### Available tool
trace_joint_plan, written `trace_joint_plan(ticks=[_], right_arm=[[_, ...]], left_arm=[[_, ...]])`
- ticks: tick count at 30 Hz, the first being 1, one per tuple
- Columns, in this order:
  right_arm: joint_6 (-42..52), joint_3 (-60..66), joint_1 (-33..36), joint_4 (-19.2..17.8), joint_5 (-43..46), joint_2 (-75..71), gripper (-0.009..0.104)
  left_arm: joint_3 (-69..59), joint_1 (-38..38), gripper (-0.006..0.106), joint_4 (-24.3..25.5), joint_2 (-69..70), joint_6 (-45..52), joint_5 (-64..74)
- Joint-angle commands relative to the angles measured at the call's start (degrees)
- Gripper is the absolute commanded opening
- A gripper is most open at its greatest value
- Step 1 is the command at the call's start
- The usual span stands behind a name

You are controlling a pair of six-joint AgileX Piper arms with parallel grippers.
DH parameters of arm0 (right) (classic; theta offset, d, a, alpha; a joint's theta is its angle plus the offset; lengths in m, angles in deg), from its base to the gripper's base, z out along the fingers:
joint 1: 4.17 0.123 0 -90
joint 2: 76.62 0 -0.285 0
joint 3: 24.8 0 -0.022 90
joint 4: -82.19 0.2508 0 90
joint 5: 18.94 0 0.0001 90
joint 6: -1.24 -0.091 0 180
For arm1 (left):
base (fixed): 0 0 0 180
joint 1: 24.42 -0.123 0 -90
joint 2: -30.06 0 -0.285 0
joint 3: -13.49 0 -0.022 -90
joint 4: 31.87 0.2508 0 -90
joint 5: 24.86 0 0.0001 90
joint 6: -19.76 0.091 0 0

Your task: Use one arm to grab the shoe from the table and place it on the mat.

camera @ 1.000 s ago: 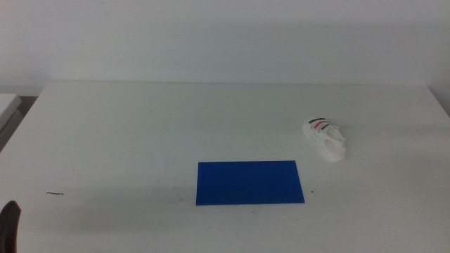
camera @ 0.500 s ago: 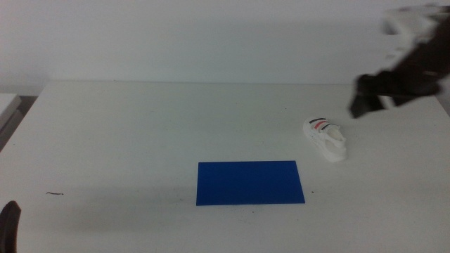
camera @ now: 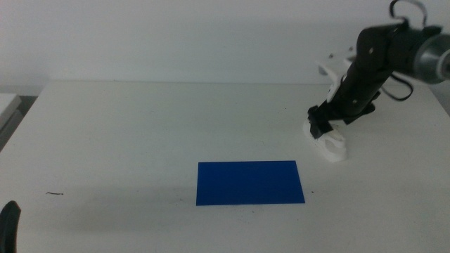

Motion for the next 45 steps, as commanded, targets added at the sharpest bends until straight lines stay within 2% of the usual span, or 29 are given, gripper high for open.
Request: trace_joint_plan(ticks=[1,6,8,12,13,14,18,22,26,38,40,44,45], right_arm=[[-0.29,-0.58,0.08,-0.64,2.13,1.42,0.089],[-0.43,-0.58,0.08,-0.64,2.66,4.03,0.077],[-1.55,-0.58,0.08,-0.64,2.77,4.34,0.061],[-3.86,-0.68,1.15,-1.37,0.65,2.92,0.010],[-4.97,-0.68,2.19,-2.33,-0.69,1.66,0.003],[-6.22,-0.68,3.23,-3.08,-1.74,0.39,-0.001],[-9.34,-0.68,10.30,-4.39,-6.15,-6.20,-0.002],[-7.39,-0.68,18.13,-4.29,-8.55,-7.98,-0.002],[-4.01,-0.06,22.87,-4.29,-8.40,-7.31,-0.002],[-2.93,-0.06,24.22,-4.04,-6.75,-5.74,-0.002],[3.36,-0.06,24.22,-4.04,-6.64,-5.34,-0.002],[35.88,0.05,24.12,-2.69,-8.40,-3.98,-0.002],[40.69,0.05,24.12,-2.45,-8.54,-3.51,-0.002]], left_arm=[[-0.02,0.01,0.094,-0.23,-0.28,-0.08,-0.73],[-0.02,0.01,0.094,-0.23,-0.28,-0.08,-0.73],[-0.02,0.01,0.094,-0.23,-0.28,-0.08,-0.73],[-0.02,0.01,0.094,-0.23,-0.28,-0.08,-0.73],[-0.02,0.01,0.094,-0.23,-0.28,-0.08,-0.73],[-0.02,0.01,0.094,-0.23,-0.28,-0.08,-0.73],[-0.02,0.01,0.094,-0.23,-0.28,-0.08,-0.73],[-0.02,0.01,0.094,-0.23,-0.28,-0.08,-0.73],[-0.02,0.01,0.094,-0.23,-0.28,-0.08,-0.73],[-0.02,0.01,0.094,-0.23,-0.28,-0.08,-0.73],[-0.02,0.01,0.094,-0.23,-0.28,-0.08,-0.73],[-0.02,0.01,0.094,-0.23,-0.28,-0.08,-0.73],[-0.02,0.01,0.094,-0.23,-0.28,-0.08,-0.73]])
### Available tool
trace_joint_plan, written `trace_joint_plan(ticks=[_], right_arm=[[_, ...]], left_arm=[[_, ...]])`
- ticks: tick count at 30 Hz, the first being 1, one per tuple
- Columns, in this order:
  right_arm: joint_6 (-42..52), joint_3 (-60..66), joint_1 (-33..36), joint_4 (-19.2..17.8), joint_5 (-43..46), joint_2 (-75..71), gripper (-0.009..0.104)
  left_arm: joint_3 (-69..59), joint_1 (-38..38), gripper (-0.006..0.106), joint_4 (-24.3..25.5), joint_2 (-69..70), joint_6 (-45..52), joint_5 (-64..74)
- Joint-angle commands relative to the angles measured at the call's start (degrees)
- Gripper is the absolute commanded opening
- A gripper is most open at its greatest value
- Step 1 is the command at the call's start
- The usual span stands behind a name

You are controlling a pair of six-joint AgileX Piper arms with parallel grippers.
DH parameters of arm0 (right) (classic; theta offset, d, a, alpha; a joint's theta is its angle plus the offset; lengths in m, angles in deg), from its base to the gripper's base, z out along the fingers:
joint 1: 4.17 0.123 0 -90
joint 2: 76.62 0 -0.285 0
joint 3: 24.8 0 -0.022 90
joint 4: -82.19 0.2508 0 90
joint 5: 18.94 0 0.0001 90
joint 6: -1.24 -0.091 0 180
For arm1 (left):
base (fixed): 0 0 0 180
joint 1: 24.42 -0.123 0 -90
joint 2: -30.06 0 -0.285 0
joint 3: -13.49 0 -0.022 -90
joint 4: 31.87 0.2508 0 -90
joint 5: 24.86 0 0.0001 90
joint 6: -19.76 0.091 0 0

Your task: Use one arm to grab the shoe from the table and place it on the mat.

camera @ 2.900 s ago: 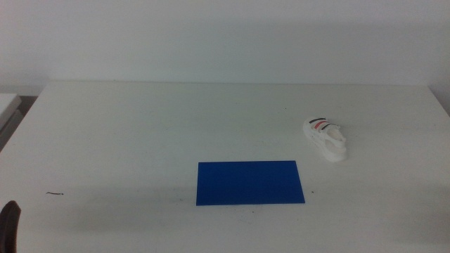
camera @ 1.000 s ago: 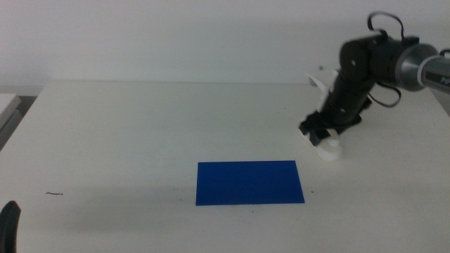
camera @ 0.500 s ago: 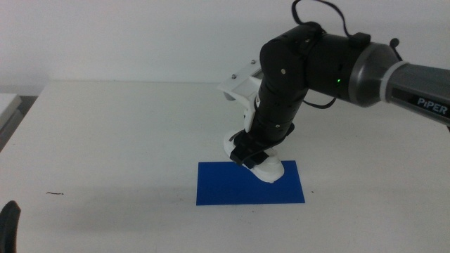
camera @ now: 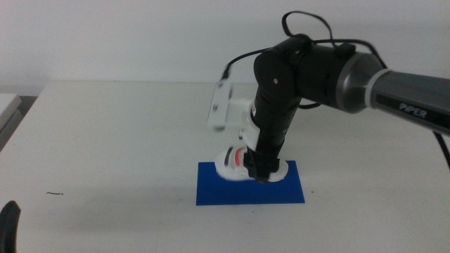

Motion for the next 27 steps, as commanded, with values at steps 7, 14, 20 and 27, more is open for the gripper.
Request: trace_joint_plan(ticks=[7,14,20,27], right_arm=[[17.47,0.18,-0.80,1.13,3.04,3.28,-0.002],[17.33,0.18,-0.80,2.80,5.32,6.45,-0.002],[17.09,0.18,-0.80,2.80,4.85,7.49,0.004],[6.90,4.13,-2.27,2.49,8.22,-1.31,0.090]], left_arm=[[-0.02,0.01,0.094,-0.23,-0.28,-0.08,-0.73],[-0.02,0.01,0.094,-0.23,-0.28,-0.08,-0.73],[-0.02,0.01,0.094,-0.23,-0.28,-0.08,-0.73],[-0.02,0.01,0.094,-0.23,-0.28,-0.08,-0.73]])
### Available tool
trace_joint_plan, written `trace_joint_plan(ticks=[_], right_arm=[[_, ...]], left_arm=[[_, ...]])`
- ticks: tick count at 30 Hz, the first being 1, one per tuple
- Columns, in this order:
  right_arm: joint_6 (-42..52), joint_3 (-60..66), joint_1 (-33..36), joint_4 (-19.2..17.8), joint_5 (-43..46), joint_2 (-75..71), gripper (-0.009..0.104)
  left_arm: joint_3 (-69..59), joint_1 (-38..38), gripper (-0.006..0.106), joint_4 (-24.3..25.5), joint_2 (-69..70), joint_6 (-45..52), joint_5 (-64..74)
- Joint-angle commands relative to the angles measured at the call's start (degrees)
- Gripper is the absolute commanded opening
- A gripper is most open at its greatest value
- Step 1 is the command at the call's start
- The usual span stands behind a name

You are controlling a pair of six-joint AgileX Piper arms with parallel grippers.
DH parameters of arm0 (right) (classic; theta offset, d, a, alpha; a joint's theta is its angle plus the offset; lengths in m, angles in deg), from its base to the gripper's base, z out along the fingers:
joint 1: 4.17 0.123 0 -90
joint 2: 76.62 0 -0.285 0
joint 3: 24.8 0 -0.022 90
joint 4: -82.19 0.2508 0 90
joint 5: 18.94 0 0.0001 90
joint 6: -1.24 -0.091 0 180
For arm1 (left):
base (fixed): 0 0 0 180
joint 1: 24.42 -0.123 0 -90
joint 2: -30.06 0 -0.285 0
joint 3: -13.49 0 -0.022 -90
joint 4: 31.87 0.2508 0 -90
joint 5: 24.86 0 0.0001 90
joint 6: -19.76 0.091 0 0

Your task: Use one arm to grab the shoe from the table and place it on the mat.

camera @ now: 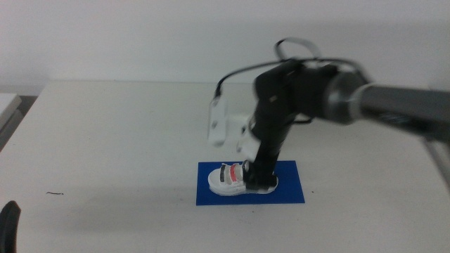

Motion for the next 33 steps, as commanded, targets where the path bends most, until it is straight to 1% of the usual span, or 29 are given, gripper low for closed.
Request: trace_joint_plan(ticks=[1,5,6,8,11,15,18,20,24,27,33], right_arm=[[-6.08,3.29,-2.05,-0.44,3.81,-7.93,0.092],[-28.90,17.79,-8.29,-0.44,14.86,-25.21,0.093],[-33.27,22.45,-10.34,-0.44,17.55,-30.58,0.093],[-37.28,31.51,-14.24,-0.60,22.66,-41.00,0.093],[-40.65,45.72,-20.38,-0.42,31.42,-58.91,0.093],[-49.83,62.92,-27.36,0.00,40.84,-79.26,0.093],[-51.47,74.09,-31.21,0.00,43.93,-91.08,0.093],[-51.47,79.04,-33.24,0.00,44.29,-97.69,0.093],[-51.47,86.53,-36.92,0.00,43.82,-110.48,0.093],[-51.47,90.86,-38.45,0.00,43.82,-118.30,0.093],[-51.47,92.87,-38.75,0.00,43.31,-119.24,0.093]], left_arm=[[-0.02,0.01,0.094,-0.23,-0.28,-0.08,-0.73],[-0.02,0.01,0.094,-0.23,-0.28,-0.08,-0.73],[-0.02,0.01,0.094,-0.23,-0.28,-0.08,-0.73],[-0.02,0.01,0.094,-0.23,-0.28,-0.08,-0.73],[-0.02,0.01,0.094,-0.23,-0.28,-0.08,-0.73],[-0.02,0.01,0.094,-0.23,-0.28,-0.08,-0.73],[-0.02,0.01,0.094,-0.23,-0.28,-0.08,-0.73],[-0.02,0.01,0.094,-0.23,-0.28,-0.08,-0.73],[-0.02,0.01,0.094,-0.23,-0.28,-0.08,-0.73],[-0.02,0.01,0.094,-0.23,-0.28,-0.08,-0.73],[-0.02,0.01,0.094,-0.23,-0.28,-0.08,-0.73]])
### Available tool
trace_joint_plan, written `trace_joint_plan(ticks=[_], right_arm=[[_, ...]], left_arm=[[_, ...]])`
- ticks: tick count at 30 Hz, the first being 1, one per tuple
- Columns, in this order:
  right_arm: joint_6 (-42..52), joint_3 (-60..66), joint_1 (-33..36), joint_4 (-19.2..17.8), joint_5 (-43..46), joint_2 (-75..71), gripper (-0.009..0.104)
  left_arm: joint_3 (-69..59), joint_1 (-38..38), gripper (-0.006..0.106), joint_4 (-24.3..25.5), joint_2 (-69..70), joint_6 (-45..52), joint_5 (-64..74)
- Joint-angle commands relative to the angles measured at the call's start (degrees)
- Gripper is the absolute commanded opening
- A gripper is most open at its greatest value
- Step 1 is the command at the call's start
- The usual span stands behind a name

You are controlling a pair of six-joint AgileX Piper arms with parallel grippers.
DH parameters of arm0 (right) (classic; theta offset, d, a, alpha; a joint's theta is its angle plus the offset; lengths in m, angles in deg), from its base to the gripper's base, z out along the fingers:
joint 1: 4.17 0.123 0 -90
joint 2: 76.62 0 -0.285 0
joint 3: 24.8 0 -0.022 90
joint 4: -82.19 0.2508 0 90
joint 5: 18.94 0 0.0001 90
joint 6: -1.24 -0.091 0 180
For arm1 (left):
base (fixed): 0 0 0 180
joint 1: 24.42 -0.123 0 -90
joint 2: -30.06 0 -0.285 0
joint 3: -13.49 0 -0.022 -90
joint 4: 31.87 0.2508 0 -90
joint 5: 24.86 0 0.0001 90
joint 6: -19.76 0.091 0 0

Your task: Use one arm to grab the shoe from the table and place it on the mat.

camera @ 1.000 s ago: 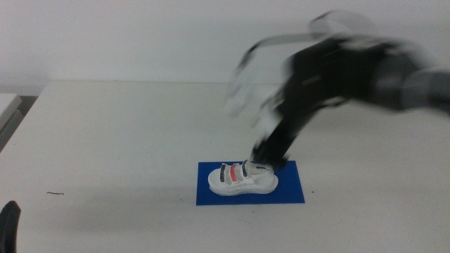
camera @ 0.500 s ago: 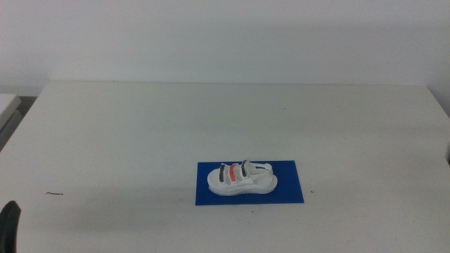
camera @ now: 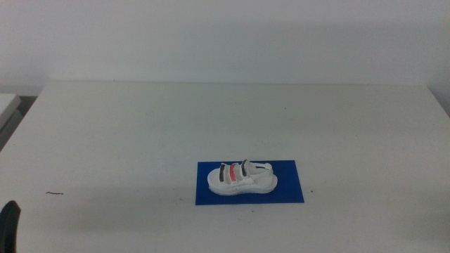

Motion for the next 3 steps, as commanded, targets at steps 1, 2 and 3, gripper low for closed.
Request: trace_joint_plan(ticks=[1,2,3], right_arm=[[0.17,0.23,-0.34,-0.30,-0.17,-0.36,0.093],[0.17,0.23,-0.34,-0.30,-0.17,-0.36,0.093],[0.17,0.23,-0.34,-0.30,-0.17,-0.36,0.093]], left_arm=[[-0.02,0.01,0.094,-0.23,-0.28,-0.08,-0.73],[-0.02,0.01,0.094,-0.23,-0.28,-0.08,-0.73],[-0.02,0.01,0.094,-0.23,-0.28,-0.08,-0.73]])
